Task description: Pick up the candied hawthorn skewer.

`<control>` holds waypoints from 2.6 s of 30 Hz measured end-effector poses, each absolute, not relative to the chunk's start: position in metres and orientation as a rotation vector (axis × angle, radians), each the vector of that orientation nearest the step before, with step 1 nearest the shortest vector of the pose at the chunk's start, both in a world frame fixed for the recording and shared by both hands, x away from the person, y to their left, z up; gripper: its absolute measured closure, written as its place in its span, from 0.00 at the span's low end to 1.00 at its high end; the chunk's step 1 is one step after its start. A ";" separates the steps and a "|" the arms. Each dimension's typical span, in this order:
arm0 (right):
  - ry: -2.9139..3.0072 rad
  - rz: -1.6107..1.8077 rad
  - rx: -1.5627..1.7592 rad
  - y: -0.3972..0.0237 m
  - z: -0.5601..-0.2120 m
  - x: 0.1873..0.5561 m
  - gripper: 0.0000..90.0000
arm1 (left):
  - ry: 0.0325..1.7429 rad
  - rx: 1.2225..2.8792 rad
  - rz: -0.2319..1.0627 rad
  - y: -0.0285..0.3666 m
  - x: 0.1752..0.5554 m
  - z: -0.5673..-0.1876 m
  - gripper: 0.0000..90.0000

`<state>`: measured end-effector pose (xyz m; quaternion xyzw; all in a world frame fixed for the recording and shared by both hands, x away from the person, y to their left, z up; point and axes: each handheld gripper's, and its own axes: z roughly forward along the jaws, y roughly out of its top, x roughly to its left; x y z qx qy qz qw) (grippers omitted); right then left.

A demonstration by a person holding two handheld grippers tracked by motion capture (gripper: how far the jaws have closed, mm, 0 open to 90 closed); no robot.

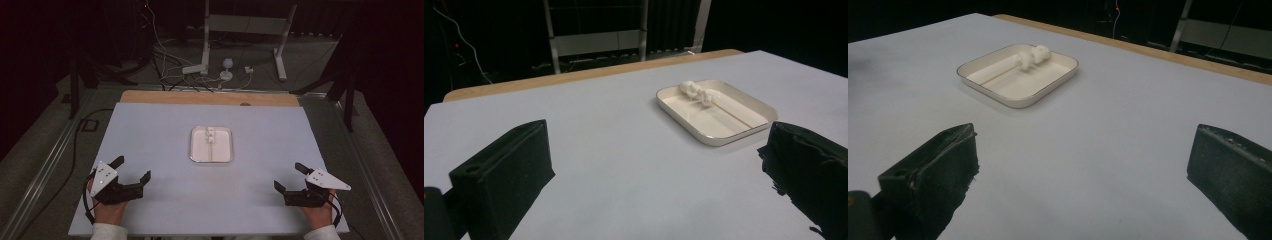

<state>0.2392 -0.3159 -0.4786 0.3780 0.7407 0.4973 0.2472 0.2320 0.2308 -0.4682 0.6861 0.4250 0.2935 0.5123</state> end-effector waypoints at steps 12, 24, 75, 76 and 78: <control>2.009 1.363 1.058 -0.313 -0.479 0.237 0.00 | 1.058 1.657 0.682 0.229 0.236 -0.462 0.01; 2.005 1.346 1.064 -0.313 -0.481 0.237 0.00 | 1.036 1.689 0.618 0.222 0.249 -0.447 0.01; 2.026 1.323 1.067 -0.311 -0.484 0.239 0.00 | 1.060 1.869 0.410 0.131 0.329 -0.461 0.01; 2.027 1.323 1.068 -0.311 -0.484 0.239 0.00 | 1.058 1.874 0.408 0.130 0.330 -0.461 0.01; 2.027 1.323 1.067 -0.311 -0.484 0.239 0.00 | 1.058 1.879 0.401 0.125 0.332 -0.463 0.01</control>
